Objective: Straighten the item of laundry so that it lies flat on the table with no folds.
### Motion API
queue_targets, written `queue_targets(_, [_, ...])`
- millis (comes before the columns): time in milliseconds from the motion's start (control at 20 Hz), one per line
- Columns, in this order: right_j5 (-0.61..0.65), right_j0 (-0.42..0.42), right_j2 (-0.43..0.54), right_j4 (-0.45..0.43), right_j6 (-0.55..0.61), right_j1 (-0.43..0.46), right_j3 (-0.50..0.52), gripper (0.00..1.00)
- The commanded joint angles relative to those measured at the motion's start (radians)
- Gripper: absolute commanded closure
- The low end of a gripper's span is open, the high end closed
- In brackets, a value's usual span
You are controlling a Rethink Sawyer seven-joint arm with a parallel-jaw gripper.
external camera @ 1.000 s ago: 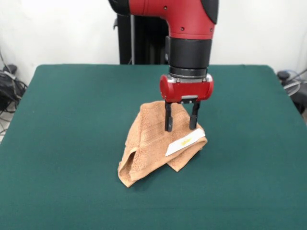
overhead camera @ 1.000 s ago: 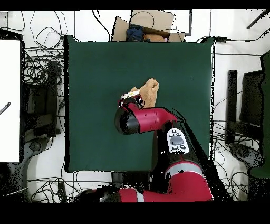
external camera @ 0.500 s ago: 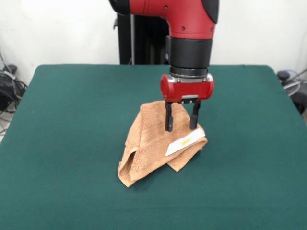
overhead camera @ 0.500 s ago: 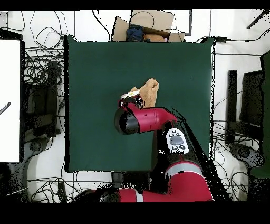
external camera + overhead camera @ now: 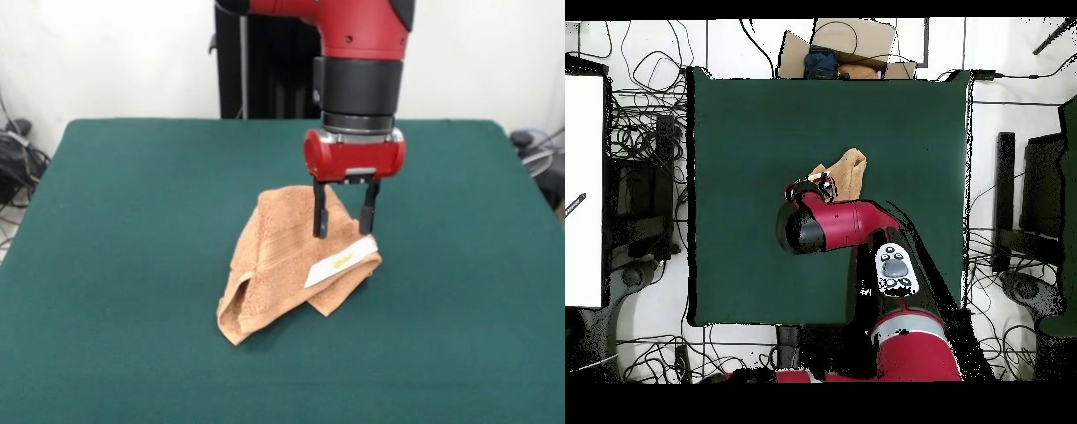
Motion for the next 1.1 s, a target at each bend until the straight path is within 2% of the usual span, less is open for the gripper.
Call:
queue_targets(50, [0.122, 0.021, 0.026, 0.039, 0.127, -0.012, 0.03, 0.0])
queue_targets(500, [0.142, 0.039, 0.014, 0.06, 0.138, -0.001, 0.019, 0.0])
queue_targets(850, [0.198, 0.061, 0.004, 0.108, 0.151, -0.003, -0.023, 0.0])
queue_targets(1100, [0.229, 0.107, -0.03, 0.143, 0.173, 0.035, -0.093, 0.0])
